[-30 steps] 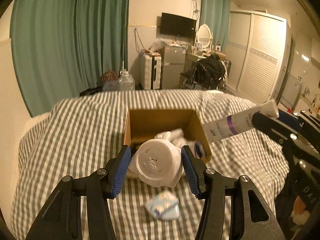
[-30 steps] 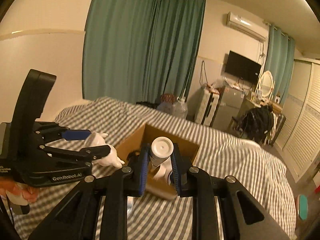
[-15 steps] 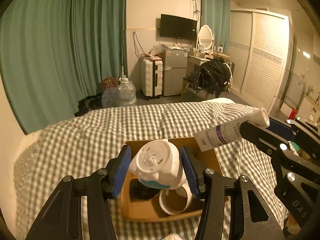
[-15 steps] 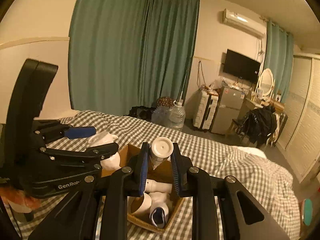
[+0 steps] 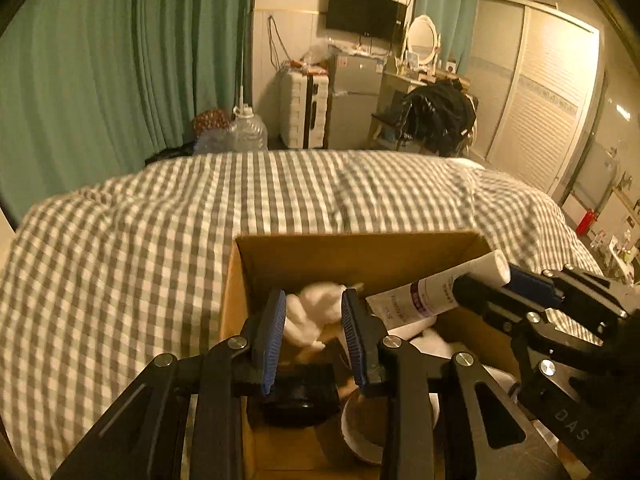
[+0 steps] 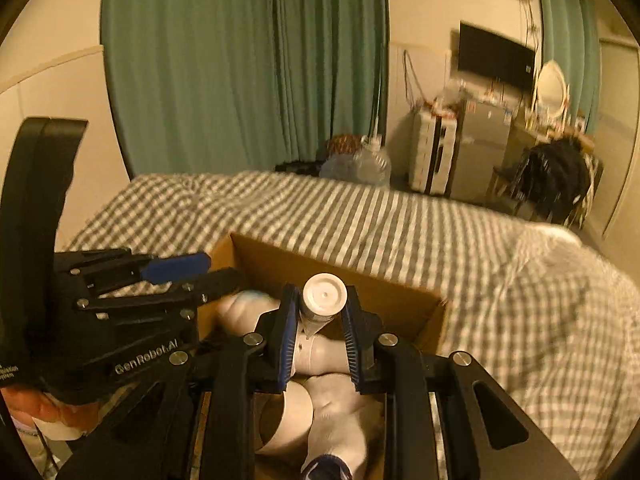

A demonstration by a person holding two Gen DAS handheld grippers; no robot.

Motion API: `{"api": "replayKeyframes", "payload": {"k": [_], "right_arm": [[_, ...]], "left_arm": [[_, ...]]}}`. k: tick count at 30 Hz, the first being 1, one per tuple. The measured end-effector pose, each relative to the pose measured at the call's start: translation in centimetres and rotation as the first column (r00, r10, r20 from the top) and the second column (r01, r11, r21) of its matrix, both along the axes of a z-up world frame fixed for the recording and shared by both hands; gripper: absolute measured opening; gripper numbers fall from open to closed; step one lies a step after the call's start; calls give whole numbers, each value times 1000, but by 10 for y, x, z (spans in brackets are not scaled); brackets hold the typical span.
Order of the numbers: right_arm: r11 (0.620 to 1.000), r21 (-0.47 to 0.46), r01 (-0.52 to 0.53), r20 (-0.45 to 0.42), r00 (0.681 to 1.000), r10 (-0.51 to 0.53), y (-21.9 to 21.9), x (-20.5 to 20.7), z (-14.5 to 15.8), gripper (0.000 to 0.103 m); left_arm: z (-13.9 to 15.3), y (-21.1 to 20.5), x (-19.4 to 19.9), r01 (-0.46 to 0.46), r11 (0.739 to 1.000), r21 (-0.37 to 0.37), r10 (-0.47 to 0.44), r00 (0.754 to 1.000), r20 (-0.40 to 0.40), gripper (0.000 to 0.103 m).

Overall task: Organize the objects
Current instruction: 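Place the figurine and toothpaste tube into the box and release both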

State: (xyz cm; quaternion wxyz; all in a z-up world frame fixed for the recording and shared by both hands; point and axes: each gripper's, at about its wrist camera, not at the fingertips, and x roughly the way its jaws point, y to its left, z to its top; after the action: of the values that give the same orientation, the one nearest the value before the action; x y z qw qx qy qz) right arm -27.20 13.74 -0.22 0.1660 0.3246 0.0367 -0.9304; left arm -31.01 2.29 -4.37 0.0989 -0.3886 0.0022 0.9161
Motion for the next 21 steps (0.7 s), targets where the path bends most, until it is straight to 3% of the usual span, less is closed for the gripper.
{"api": "replayKeyframes", "payload": {"k": [3,7,9,10,11,17,21], "right_arm": [[999,-31,9,31,999,-8,7,-7,-17,22],[997,-72,23,49,999,-20,18,-10,-16,25],[996,-74,43,36,999,-40,20,-3,-10,47],[996,-75,52,31,998,-50,22,-2,-6,50],[995,-79,61,21,998,-59,24,4,-2,52],[994,-70,84,-51,995,-88,32,51,37,61],[994,-43,99,-87,991,-103,36,89,65,67]], "left_arm": [[-9,-2,0,7,1000,-8,-7,1000,16,31],[-6,-3,14,12,1000,-1,-12,1000,15,33],[-2,-6,24,11,1000,-1,-11,1000,5,43],[3,-8,30,11,1000,-1,-11,1000,-5,56],[10,-9,40,8,1000,1,-8,1000,-28,64],[39,-15,86,-1,1000,-7,0,997,-81,82],[61,-20,121,1,1000,-2,-1,993,-115,87]]}}
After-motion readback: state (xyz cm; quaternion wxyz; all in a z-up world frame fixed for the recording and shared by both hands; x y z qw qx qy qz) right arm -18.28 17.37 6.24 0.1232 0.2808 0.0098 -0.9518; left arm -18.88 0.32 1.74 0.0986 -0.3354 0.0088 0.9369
